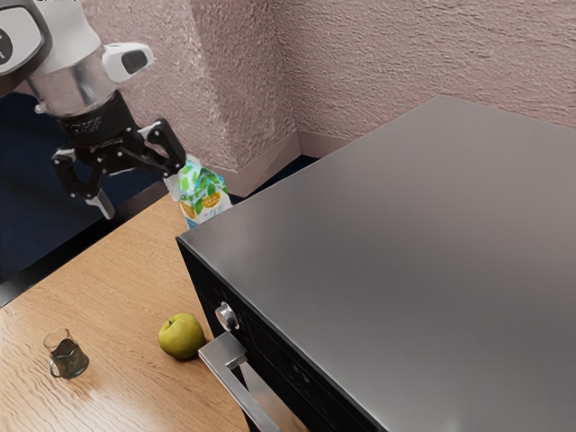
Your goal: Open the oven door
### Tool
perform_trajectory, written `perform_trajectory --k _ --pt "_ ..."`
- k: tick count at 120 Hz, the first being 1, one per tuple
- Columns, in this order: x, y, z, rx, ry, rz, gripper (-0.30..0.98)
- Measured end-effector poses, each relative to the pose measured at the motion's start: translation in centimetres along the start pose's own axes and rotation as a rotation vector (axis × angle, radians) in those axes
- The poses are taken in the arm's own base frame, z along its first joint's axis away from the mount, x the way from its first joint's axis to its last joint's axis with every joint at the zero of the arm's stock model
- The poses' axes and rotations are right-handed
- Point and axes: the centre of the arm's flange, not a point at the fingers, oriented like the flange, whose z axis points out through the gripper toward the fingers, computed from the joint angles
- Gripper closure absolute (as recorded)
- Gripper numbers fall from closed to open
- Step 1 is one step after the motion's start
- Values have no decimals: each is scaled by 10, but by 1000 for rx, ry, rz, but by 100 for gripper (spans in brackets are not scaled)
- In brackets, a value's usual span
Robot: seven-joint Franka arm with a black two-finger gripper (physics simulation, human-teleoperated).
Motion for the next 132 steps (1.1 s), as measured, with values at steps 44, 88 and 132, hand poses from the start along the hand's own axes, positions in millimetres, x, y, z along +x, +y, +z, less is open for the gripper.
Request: perform_trajectory --k 44,88,132 --pt "-240 -139 -101 -248 94 -559 0" --pt "-366 -35 -1 -470 -65 -561 0" --pt "-391 -11 0 -605 -138 -698 0"
